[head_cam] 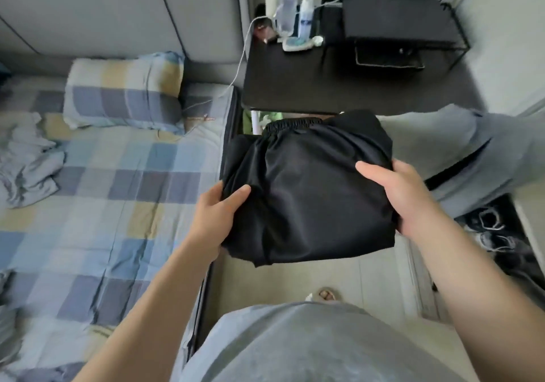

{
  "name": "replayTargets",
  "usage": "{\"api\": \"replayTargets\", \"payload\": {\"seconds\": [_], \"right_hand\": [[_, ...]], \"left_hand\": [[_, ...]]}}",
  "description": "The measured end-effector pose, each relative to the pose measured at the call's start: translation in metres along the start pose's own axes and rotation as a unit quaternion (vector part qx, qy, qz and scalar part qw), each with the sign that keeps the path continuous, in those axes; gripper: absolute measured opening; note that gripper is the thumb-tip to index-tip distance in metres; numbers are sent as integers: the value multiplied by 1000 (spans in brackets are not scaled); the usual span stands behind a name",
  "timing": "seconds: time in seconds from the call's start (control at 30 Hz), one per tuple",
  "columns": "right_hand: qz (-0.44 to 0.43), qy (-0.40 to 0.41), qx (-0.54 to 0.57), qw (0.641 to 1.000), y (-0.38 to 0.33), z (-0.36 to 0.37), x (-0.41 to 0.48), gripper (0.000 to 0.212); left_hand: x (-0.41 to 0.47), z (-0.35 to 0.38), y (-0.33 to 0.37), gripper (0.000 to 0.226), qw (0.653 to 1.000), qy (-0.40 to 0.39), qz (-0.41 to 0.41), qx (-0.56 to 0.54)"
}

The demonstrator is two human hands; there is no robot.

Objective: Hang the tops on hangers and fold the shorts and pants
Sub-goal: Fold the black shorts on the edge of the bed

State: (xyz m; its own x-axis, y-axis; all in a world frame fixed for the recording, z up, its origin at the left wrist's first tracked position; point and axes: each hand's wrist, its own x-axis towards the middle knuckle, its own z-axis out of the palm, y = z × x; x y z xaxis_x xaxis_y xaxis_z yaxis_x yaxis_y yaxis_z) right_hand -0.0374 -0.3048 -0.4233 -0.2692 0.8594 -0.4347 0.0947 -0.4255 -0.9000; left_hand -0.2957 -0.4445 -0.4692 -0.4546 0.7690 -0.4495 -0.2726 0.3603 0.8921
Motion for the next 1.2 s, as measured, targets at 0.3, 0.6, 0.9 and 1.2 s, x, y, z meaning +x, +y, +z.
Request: {"api": "replayTargets", "payload": {"seconds": [0.3, 0.6, 0.9, 1.2], "right_hand": [[-99, 107, 80, 986, -75, -210, 1, 29], [-93, 297, 137, 940, -59, -366, -20, 48], [-42, 461, 274, 843, -20, -485, -13, 43], [25, 602, 358, 713, 30, -569, 9, 40]], "left_hand": [[22, 231, 77, 25, 983, -144, 110, 17], [53, 438, 104, 7, 930, -333, 112, 110], [85, 654, 97, 11, 821, -501, 71, 263], [113, 842, 28, 14, 692, -615, -8, 378]]}}
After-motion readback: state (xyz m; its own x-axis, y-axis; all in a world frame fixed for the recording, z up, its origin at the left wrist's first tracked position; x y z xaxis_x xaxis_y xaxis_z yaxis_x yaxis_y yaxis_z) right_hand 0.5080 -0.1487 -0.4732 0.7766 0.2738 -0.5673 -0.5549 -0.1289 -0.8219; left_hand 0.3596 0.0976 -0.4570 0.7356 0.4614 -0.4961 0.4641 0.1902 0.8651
